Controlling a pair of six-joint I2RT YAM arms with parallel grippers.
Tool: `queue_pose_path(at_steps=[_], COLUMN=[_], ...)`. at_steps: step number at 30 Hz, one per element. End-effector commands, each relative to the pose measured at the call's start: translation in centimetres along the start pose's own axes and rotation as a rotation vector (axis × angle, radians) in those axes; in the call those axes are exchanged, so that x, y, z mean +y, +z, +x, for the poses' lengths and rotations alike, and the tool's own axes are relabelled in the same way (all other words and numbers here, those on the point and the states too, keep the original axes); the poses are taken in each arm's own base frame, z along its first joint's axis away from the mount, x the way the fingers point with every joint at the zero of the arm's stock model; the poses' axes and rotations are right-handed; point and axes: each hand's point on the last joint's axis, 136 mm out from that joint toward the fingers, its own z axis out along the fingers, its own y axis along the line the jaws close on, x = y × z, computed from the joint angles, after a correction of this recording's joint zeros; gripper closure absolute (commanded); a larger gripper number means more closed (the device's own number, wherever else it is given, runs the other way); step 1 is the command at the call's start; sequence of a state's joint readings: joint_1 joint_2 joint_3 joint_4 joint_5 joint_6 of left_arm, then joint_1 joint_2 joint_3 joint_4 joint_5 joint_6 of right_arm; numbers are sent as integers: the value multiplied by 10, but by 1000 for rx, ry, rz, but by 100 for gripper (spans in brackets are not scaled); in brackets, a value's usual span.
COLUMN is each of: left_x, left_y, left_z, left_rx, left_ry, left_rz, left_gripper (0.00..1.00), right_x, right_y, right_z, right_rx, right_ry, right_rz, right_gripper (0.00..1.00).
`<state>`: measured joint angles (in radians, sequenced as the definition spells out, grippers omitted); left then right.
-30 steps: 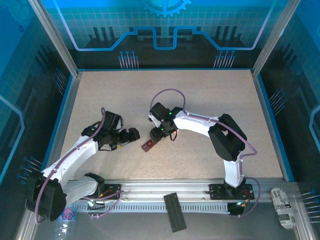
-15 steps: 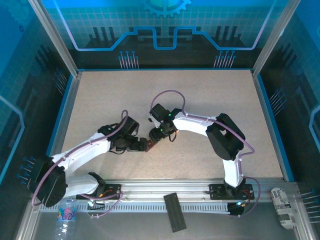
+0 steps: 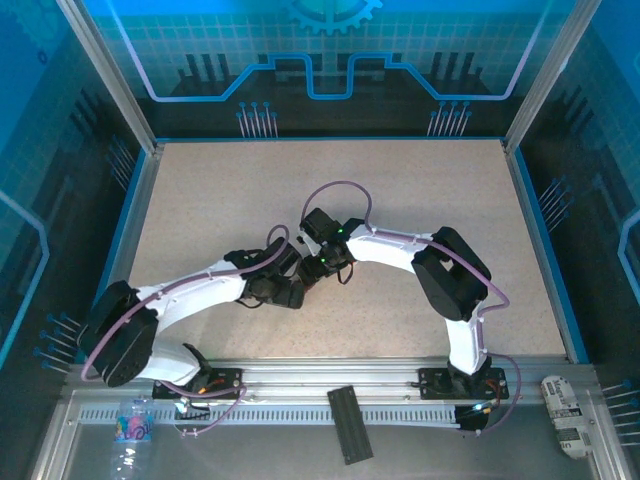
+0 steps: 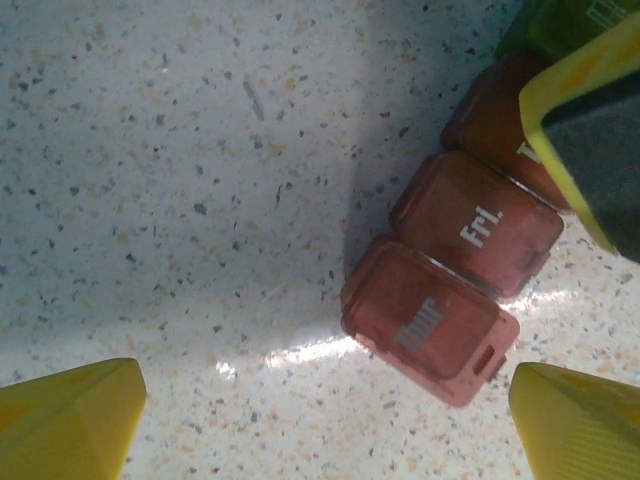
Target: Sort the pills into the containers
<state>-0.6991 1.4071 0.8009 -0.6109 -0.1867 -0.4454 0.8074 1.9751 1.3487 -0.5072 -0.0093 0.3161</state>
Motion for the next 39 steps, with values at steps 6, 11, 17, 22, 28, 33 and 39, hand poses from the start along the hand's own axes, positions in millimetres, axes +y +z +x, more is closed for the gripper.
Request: queue_pose_path(at_steps=[6,11,17,22,28,33,39], left_x=[-7,-5,-11,-16,-15,-11,-8], left_y=[9,11,-1,-8,2,8,14], left_z=[-17,-16,-17,-12,-1,2,5], left_rx=[-45,-43,-66,-65,-33,-22,-6], left_ry=[45,41,28,31,40,46,56], left_rz=[-18,-30,20,55,41,14,-13], left_gripper=[4,4,4,4,3,3,3], right_x=[-12,-13,-13,-13,-13,-13,-13], right_y=[12,13,13,14,15,16,15], right_z=[23,25,26,26,26,27,26], right_rx=[70,75,76,77,78,83,81], right_ry=[32,33,33,33,34,35,34], right_rz=[32,34,35,34,34,34,33], right_gripper=[34,34,34,34,34,34,34])
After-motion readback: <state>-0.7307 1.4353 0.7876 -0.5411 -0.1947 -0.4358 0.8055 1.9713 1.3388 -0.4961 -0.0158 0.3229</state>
